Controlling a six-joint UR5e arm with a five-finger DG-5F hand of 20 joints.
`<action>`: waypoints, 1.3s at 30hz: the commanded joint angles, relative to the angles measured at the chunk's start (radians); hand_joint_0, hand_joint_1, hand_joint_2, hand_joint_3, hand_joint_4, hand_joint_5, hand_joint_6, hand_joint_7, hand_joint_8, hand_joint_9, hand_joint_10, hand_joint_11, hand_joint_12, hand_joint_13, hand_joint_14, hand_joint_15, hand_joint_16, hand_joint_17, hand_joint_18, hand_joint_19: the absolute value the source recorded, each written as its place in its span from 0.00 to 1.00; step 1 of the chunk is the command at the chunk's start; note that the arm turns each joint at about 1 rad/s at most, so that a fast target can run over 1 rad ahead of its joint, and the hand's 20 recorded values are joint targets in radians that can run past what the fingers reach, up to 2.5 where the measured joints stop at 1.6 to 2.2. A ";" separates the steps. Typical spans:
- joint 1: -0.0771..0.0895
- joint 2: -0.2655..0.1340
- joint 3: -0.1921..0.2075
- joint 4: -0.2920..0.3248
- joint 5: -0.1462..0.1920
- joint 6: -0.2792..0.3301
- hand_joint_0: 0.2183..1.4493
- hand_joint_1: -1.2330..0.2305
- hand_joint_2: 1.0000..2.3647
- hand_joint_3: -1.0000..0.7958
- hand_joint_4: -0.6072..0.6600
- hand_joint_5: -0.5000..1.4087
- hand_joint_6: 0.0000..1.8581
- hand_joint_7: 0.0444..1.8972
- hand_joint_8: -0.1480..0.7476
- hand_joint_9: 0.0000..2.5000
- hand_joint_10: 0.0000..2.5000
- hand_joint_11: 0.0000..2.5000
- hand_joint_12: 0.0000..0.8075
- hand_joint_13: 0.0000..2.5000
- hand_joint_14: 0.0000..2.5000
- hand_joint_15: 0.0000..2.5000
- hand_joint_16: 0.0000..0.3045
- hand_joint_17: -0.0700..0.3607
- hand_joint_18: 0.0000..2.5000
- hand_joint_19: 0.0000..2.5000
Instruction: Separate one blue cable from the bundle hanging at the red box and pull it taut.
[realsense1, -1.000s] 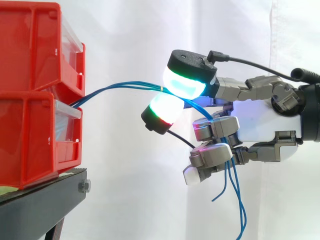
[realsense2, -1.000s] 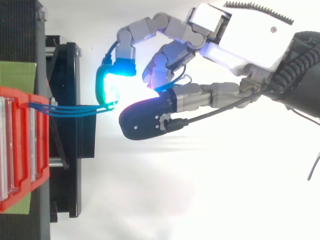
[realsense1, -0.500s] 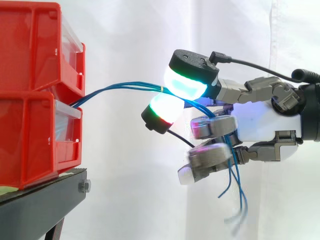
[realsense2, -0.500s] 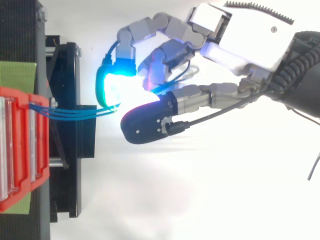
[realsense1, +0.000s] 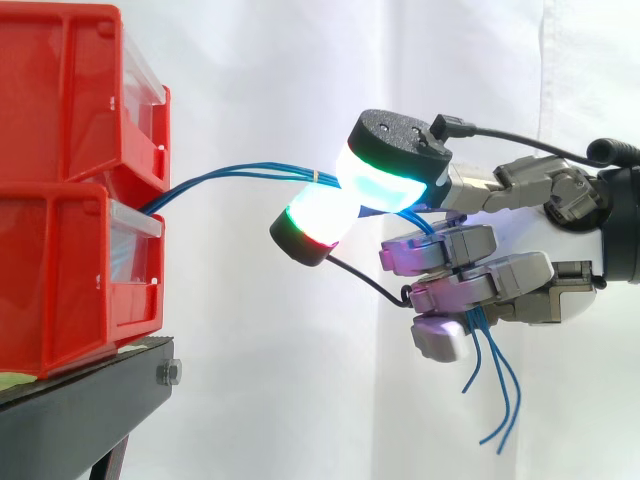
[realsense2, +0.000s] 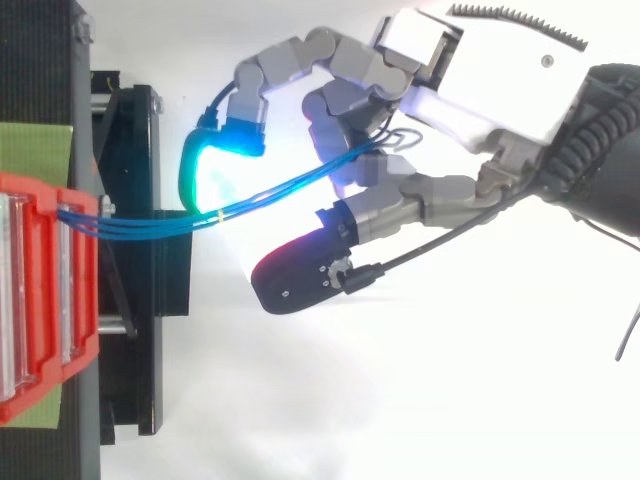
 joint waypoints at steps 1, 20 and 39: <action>0.000 0.001 -0.001 -0.001 0.000 0.000 0.20 0.30 0.00 0.28 0.42 0.12 0.45 0.44 0.40 0.33 1.00 0.46 0.35 0.48 1.00 0.17 0.17 0.43 0.48 0.47; 0.000 0.000 -0.014 0.005 0.000 0.000 0.31 0.48 0.00 0.28 0.38 0.14 0.44 0.49 0.38 0.39 1.00 0.56 0.32 0.49 1.00 0.20 0.14 0.38 0.49 0.49; 0.000 0.001 -0.012 0.007 0.003 0.002 0.27 0.50 0.00 0.28 0.41 0.14 0.45 0.49 0.39 0.38 1.00 0.55 0.33 0.49 1.00 0.20 0.15 0.40 0.49 0.49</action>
